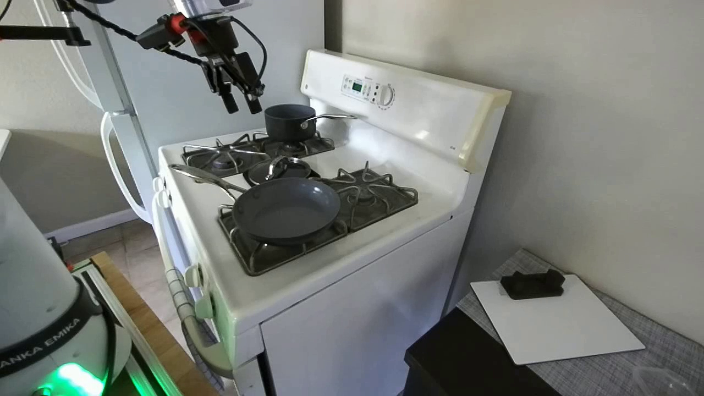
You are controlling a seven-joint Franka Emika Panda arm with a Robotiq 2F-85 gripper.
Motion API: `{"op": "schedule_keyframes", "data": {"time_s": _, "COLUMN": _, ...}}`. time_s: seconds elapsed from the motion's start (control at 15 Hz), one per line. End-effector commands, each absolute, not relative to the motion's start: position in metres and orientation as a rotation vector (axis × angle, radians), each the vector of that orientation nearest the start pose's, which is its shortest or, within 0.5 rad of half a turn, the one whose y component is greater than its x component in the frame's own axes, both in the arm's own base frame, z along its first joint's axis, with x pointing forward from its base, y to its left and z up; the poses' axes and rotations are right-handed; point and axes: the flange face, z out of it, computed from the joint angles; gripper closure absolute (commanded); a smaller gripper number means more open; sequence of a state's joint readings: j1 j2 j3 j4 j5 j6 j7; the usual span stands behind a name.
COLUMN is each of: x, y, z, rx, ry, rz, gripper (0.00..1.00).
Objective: Pick up the clear pot lid from the black over mitten and place it on the black pot, slide the black pot to the bottom left cooker on the stove using the handle
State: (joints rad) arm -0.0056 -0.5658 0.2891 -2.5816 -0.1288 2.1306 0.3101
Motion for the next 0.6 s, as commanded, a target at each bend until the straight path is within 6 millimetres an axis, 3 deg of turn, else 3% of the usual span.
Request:
{"op": "schedule_keyframes", "data": {"time_s": 0.0, "x": 0.405, "y": 0.107, "z": 0.420, "rx": -3.274, "ry": -0.124, "rz": -0.114, "gripper": 0.00}}
{"op": "schedule_keyframes", "data": {"time_s": 0.47, "x": 0.466, "y": 0.101, "z": 0.371, "rx": -3.048, "ry": -0.274, "rz": 0.128, "gripper": 0.00}}
{"op": "schedule_keyframes", "data": {"time_s": 0.53, "x": 0.447, "y": 0.097, "z": 0.382, "rx": -3.114, "ry": -0.248, "rz": 0.090, "gripper": 0.00}}
